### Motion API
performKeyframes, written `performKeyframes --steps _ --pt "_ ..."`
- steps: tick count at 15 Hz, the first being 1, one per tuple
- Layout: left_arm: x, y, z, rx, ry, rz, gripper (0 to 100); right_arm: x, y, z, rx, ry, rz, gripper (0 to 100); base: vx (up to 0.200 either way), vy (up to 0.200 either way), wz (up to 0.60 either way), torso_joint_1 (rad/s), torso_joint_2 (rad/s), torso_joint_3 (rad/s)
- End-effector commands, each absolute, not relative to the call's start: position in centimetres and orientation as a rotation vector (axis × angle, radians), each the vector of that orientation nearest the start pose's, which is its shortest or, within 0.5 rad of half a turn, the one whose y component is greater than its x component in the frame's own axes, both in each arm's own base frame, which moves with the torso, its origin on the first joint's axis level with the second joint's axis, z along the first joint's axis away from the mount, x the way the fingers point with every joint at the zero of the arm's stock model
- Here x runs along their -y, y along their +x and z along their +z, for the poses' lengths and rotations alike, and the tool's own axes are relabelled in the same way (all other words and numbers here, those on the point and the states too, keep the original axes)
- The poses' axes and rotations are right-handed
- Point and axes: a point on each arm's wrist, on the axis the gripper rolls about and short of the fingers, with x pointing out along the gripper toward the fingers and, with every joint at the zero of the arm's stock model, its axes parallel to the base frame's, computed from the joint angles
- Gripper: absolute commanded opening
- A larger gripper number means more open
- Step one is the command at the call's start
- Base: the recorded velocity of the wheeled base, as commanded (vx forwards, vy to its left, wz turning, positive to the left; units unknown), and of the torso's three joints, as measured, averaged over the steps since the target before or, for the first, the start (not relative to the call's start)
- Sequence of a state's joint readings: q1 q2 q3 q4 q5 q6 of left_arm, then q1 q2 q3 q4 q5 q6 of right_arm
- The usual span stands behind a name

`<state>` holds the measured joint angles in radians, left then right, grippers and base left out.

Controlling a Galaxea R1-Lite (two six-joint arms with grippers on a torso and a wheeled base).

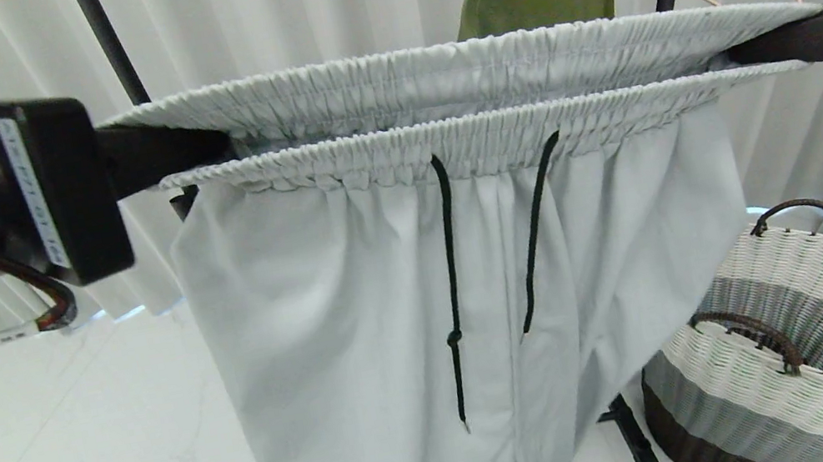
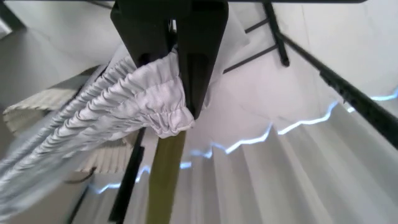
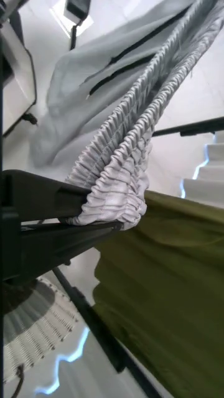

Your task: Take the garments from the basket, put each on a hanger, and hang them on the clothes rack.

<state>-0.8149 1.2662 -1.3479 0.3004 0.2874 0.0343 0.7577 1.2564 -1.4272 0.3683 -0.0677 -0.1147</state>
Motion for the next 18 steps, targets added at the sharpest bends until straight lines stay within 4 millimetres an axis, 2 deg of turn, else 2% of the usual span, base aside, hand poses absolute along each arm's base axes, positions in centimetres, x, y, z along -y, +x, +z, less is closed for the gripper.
performKeyframes --steps 1,6,13,15,17,18 --pt "13.8 13.1 34.7 -0.21 0.171 -0.551 0 -10.2 11.0 38.2 -0.096 -0.17 0.695 0 0.0 0.0 0.0 0.0 0.0 0.0" --pt "14.0 12.9 35.6 -0.198 0.096 -0.565 0 -9.5 10.3 38.3 -0.088 -0.166 0.69 0 0.0 0.0 0.0 0.0 0.0 0.0" --pt "14.0 12.8 34.4 -0.233 0.114 -0.562 0 -9.4 10.1 37.5 -0.12 -0.18 0.691 0 0.0 0.0 0.0 0.0 0.0 0.0" --pt "14.1 12.9 34.6 -0.229 0.114 -0.565 0 -9.4 10.3 37.3 -0.129 -0.183 0.684 0 0.0 0.0 0.0 0.0 0.0 0.0" --pt "14.5 13.3 34.5 -0.233 0.12 -0.559 0 -8.3 10.3 37.0 -0.161 -0.191 0.621 0 0.0 0.0 0.0 0.0 0.0 0.0" --pt "14.9 14.0 34.4 -0.237 0.119 -0.55 0 -7.4 9.6 36.7 -0.218 -0.211 0.601 0 0.0 0.0 0.0 0.0 0.0 0.0"
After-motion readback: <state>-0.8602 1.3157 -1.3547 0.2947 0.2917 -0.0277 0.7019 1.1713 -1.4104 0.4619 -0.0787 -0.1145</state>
